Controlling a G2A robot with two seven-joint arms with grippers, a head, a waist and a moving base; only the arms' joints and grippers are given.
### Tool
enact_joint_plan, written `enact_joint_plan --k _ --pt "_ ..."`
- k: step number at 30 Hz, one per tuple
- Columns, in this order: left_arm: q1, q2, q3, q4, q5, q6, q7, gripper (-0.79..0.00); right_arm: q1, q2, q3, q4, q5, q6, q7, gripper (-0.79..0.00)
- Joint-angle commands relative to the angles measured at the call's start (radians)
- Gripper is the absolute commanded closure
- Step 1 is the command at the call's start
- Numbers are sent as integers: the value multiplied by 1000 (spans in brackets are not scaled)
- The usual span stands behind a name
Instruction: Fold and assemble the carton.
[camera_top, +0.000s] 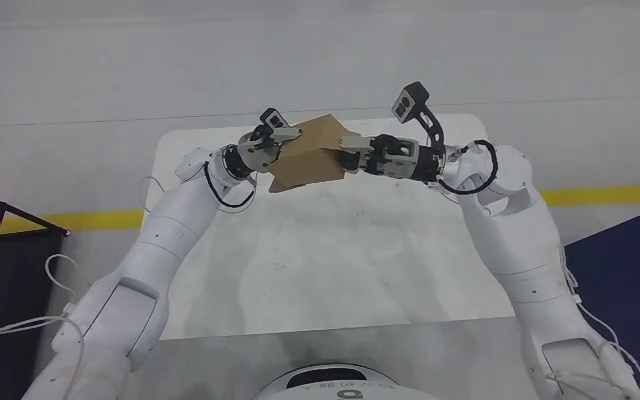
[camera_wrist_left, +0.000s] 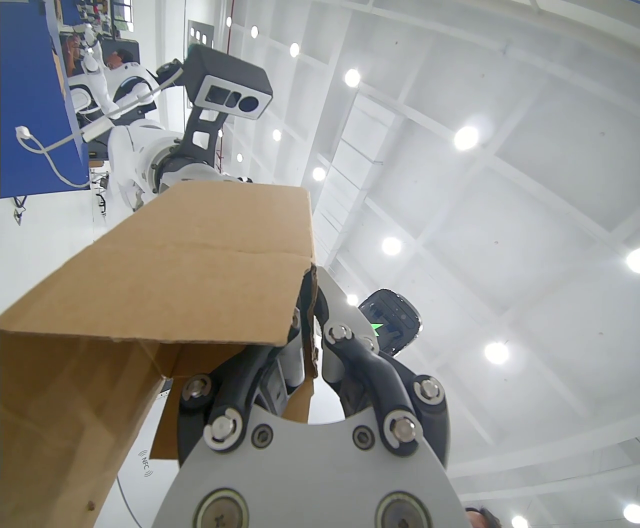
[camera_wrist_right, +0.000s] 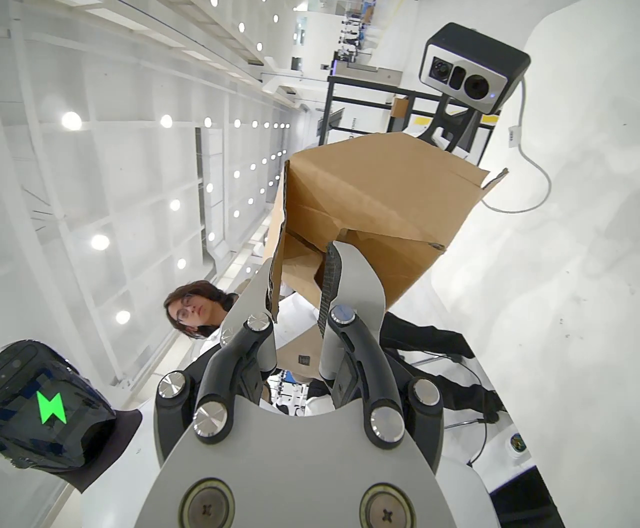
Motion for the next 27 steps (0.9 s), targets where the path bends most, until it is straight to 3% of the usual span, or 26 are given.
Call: enact_joint_plan --k 1,5,7,18,24,25,27 --pt "0 -1 0 0 0 -1 0 0 5 4 4 -10 -28 12 3 -351" --pt "-1 -2 -1 2 -1 -1 0 0 20 14 15 -36 -111 38 17 -391" --pt "-2 -2 -1 2 3 -1 0 0 30 19 22 -50 -144 49 24 -453" --pt "-11 -4 3 4 9 -1 0 0 123 43 23 -82 -342 114 91 -480" --pt "-12 -4 6 5 9 -1 0 0 157 52 15 -89 -392 142 112 -542" --pt "-12 -4 6 6 7 -2 0 0 163 53 10 -89 -403 149 120 -560" --pt "-13 -4 5 6 4 -1 0 0 168 55 4 -87 -415 155 129 -686"
